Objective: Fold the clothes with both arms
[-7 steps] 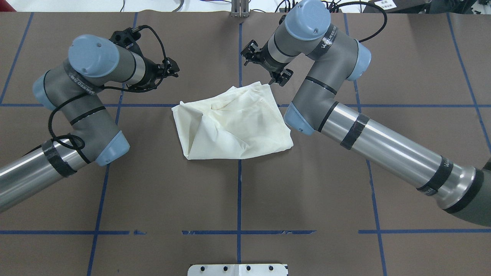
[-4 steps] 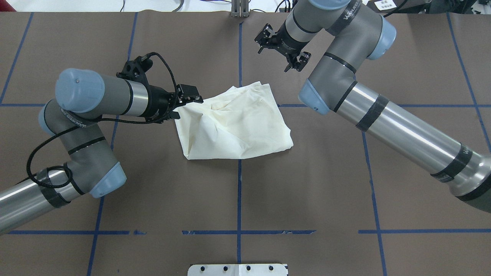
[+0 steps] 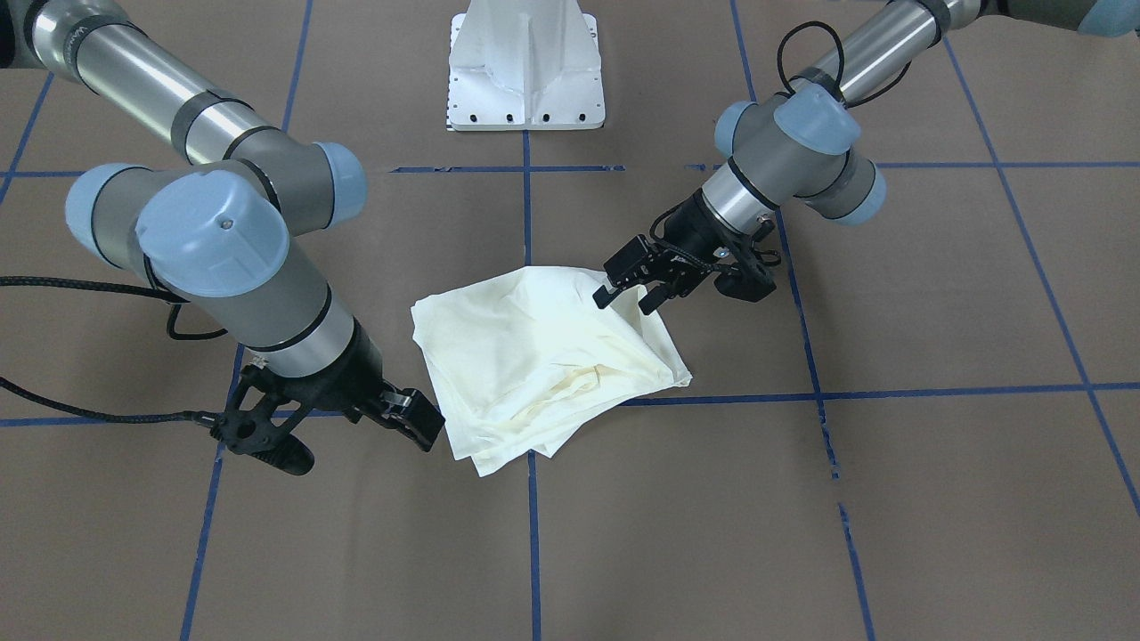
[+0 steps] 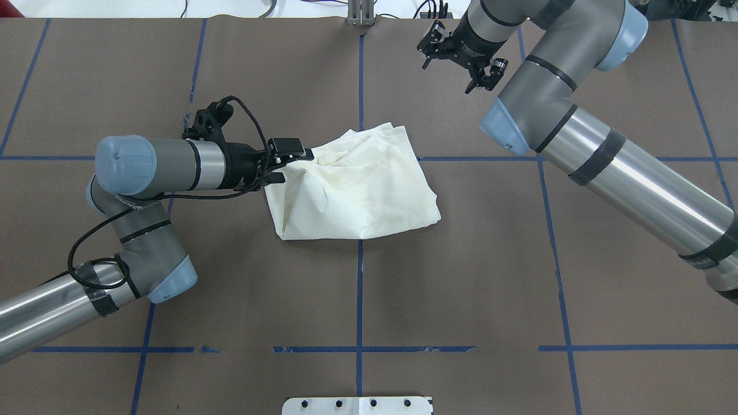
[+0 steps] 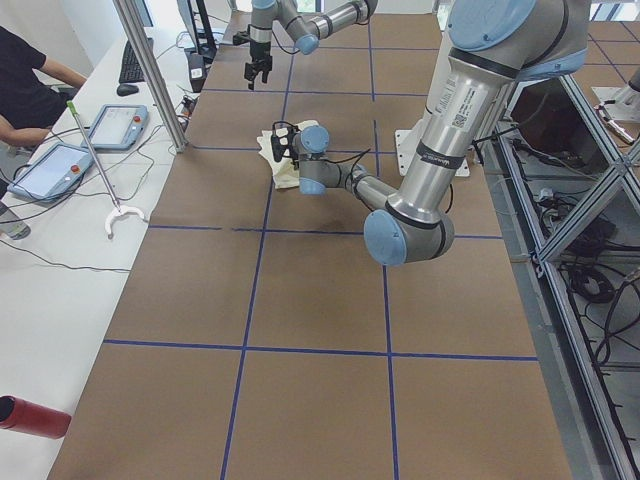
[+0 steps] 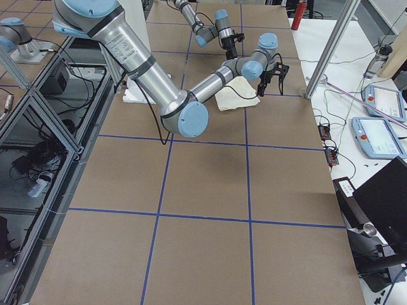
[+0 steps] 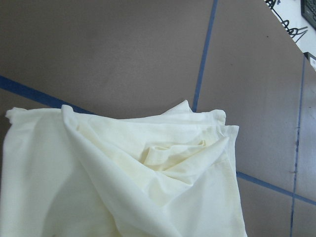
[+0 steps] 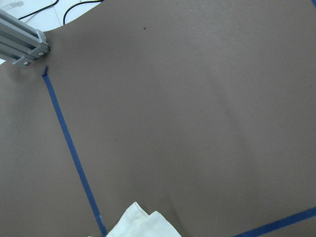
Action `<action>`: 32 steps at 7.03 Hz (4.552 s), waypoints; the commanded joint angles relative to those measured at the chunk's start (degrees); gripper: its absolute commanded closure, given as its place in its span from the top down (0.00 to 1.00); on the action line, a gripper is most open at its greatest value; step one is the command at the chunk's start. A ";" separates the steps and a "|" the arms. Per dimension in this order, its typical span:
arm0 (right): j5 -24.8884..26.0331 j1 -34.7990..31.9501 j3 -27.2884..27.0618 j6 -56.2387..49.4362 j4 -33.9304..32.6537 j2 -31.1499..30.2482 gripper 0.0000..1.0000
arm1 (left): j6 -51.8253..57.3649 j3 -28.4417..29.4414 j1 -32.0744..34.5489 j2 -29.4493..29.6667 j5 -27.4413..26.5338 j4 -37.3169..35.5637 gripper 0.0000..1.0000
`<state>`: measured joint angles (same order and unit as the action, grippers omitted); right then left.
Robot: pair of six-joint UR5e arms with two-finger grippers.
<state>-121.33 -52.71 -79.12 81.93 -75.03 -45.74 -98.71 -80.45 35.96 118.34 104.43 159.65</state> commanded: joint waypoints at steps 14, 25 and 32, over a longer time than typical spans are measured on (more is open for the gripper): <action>-0.58 -2.31 -1.56 -3.36 -0.47 -2.78 1.00 | -0.34 -3.46 -14.42 -4.67 -1.42 6.82 1.00; -2.16 -16.43 -19.23 -51.68 -20.33 -22.24 1.00 | 52.26 -36.80 19.78 -24.56 11.06 -45.50 1.00; -12.00 -37.82 -15.72 -95.56 -19.54 -43.81 1.00 | 119.54 -14.57 56.49 -27.78 25.51 -56.56 1.00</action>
<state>-132.91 -89.29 -95.50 -11.69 -95.09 -87.26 18.22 -96.22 90.20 92.87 124.87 103.48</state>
